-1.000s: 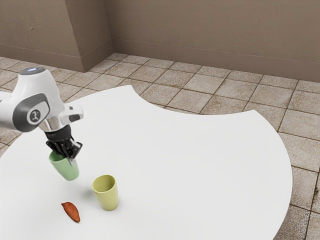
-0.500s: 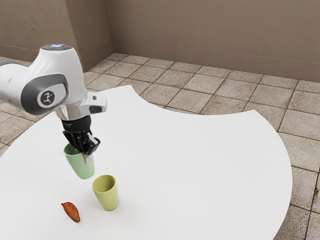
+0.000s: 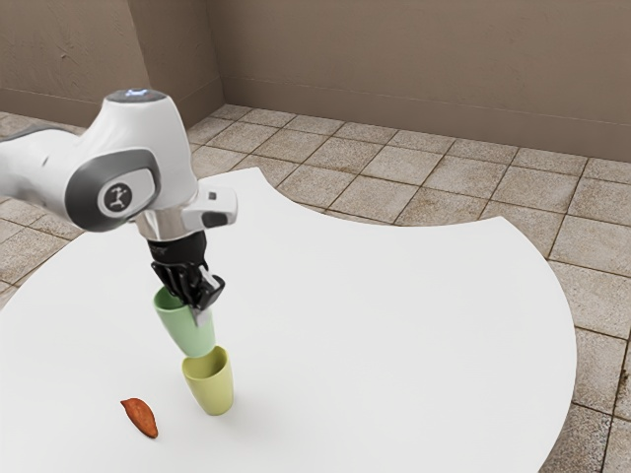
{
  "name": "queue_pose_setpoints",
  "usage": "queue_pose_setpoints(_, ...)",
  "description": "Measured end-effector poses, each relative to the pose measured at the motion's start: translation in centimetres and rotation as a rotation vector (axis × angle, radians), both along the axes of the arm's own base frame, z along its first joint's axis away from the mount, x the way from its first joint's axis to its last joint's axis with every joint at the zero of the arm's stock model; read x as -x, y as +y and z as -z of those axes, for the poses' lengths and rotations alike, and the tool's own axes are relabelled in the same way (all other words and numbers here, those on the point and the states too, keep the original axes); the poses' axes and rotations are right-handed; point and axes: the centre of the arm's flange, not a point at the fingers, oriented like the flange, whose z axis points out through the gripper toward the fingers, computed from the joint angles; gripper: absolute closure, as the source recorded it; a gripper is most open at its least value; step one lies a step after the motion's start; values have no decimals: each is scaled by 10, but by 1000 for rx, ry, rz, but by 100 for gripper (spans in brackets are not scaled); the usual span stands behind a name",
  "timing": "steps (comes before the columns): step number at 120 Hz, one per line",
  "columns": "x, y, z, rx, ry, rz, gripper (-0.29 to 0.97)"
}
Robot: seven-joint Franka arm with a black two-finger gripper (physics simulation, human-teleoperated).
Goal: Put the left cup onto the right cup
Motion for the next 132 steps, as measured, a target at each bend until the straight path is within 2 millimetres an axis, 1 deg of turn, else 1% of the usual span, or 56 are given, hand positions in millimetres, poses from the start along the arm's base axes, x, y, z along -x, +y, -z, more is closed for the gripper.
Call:
queue_pose_setpoints(15,-7,0,14,1,10,-4,78)
queue_pose_setpoints(31,-10,2,24,0,13,-12,78)
queue_pose_setpoints(54,-3,8,30,-6,11,-22,78)
queue_pose_setpoints(81,-6,9,31,-14,2,-21,78)
queue_pose_setpoints(97,-10,9,40,-17,13,-20,78)
queue_pose_setpoints(132,-18,8,69,-21,48,-21,78)
